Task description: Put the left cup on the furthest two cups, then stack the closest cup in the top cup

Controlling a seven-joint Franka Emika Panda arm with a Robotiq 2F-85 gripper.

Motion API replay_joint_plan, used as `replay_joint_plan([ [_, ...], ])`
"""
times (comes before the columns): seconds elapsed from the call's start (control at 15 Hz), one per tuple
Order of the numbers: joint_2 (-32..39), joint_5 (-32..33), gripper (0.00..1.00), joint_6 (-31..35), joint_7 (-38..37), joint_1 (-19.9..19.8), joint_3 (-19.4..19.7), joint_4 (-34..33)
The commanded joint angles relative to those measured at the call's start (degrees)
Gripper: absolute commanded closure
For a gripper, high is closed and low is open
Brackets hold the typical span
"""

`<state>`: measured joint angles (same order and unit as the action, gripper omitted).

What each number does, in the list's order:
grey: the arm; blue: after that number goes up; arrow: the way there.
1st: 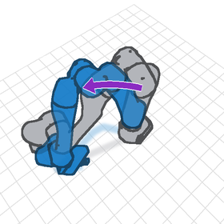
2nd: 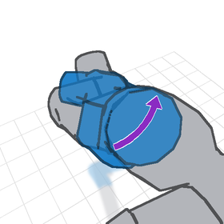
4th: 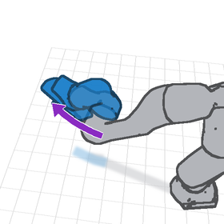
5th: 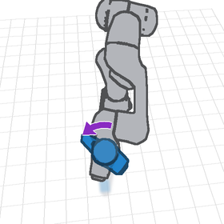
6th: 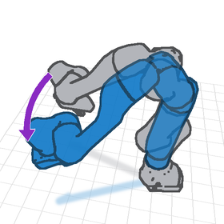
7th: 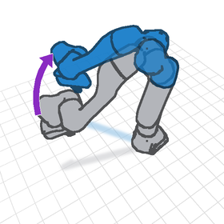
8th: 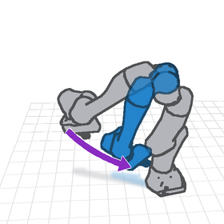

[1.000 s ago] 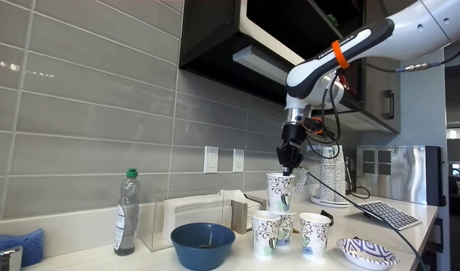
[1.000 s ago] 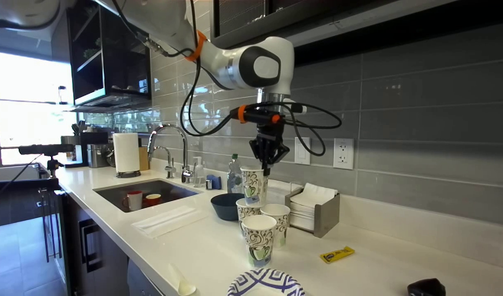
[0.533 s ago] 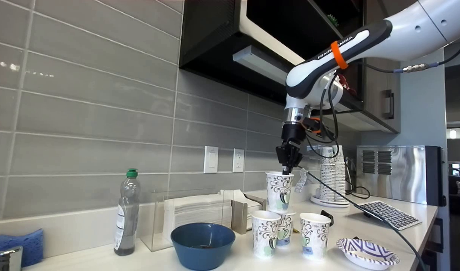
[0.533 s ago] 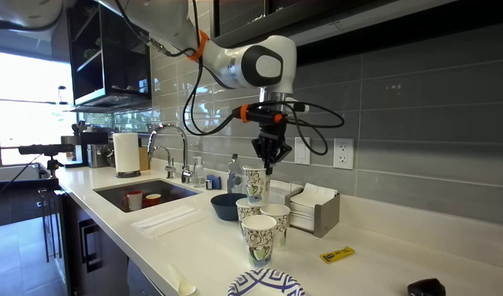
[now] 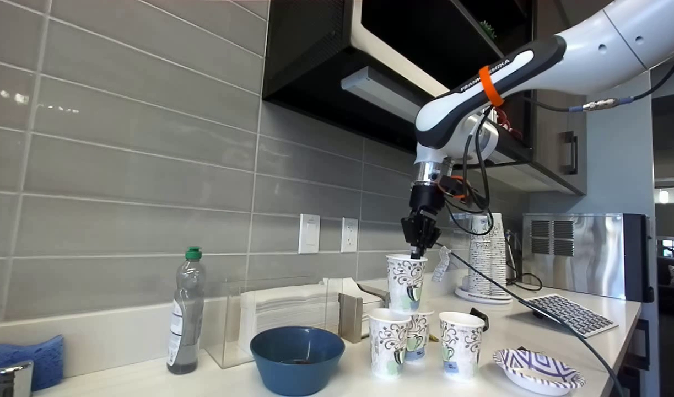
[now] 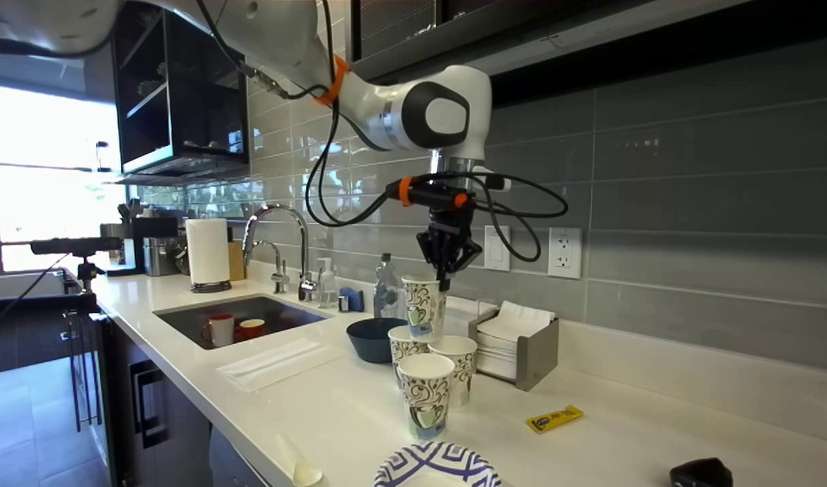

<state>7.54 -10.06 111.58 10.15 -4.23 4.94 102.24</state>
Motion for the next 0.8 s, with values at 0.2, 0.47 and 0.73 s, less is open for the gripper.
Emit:
replay_joint_plan([
  [0.2, 1.94, -0.09, 0.64, -1.61, 0.46, -0.80, -0.51, -2.94],
  [0.47, -0.59, 0.59, 0.38, -0.78, -0.12, -0.72, -0.39, -0.86],
  [0.73, -6.04, 2.13, 0.09, 0.10, -2.33, -0.52, 0.03, 4.56],
])
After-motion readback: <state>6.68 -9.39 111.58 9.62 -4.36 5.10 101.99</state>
